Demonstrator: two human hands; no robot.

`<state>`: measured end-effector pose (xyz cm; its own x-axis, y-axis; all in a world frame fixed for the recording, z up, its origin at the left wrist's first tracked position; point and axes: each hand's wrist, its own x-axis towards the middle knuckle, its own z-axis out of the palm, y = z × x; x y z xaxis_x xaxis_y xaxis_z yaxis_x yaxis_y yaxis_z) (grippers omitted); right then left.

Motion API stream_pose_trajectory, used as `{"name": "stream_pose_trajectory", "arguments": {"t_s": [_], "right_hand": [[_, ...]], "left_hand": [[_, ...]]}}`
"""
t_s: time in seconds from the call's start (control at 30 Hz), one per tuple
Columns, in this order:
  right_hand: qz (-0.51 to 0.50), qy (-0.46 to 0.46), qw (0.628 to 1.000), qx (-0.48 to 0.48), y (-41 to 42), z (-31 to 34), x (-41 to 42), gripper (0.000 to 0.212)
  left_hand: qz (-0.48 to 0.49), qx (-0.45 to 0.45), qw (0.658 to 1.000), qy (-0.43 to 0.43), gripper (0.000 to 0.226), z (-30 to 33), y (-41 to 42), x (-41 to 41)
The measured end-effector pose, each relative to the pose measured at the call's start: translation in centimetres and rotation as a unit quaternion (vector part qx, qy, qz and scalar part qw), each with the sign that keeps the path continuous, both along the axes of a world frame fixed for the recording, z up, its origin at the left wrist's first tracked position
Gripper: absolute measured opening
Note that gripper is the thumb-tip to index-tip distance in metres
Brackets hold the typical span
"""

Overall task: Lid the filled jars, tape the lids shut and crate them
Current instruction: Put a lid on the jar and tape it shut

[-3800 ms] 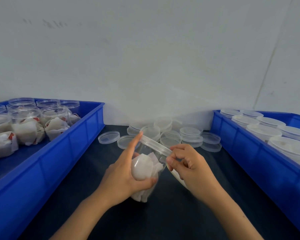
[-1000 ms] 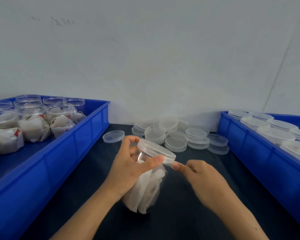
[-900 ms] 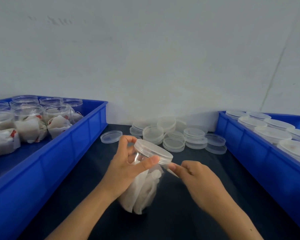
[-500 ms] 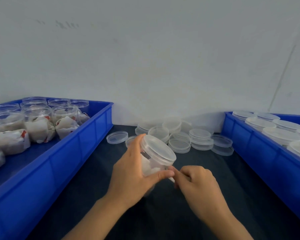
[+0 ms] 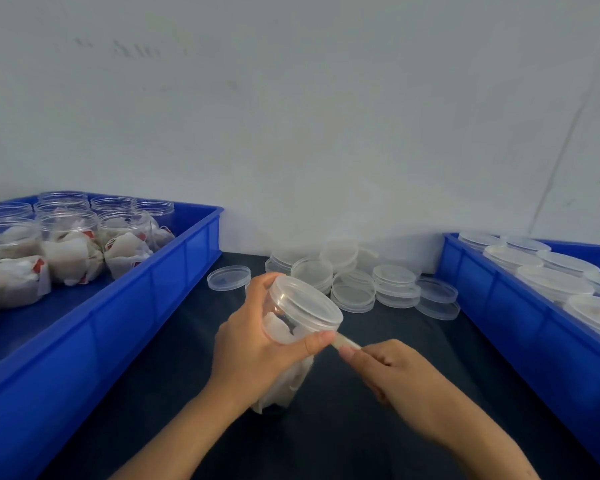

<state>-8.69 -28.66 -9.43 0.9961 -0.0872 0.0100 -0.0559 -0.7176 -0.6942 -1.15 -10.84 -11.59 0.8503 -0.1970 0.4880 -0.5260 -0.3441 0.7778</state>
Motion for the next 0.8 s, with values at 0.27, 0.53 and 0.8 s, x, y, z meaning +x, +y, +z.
{"name": "stream_pose_trajectory", "arguments": {"t_s": [0.27, 0.53, 0.8], "right_hand": [[-0.028, -0.039, 0.995, -0.083, -2.1, 1.0, -0.3, 0.074], [-0.047, -0.053, 0.997, -0.043, -1.2, 0.4, 0.2, 0.077], [-0.043, -0.043, 0.998, -0.01, -0.6, 0.1, 0.5, 0.069]], "left_hand": [[-0.113, -0.089, 0.983, 0.112, 0.078, 0.0, -0.6, 0.0], [-0.178, -0.153, 0.957, 0.169, 0.085, 0.0, -0.3, 0.2], [-0.17, -0.154, 0.957, 0.18, 0.091, -0.3, -0.1, 0.2]]}}
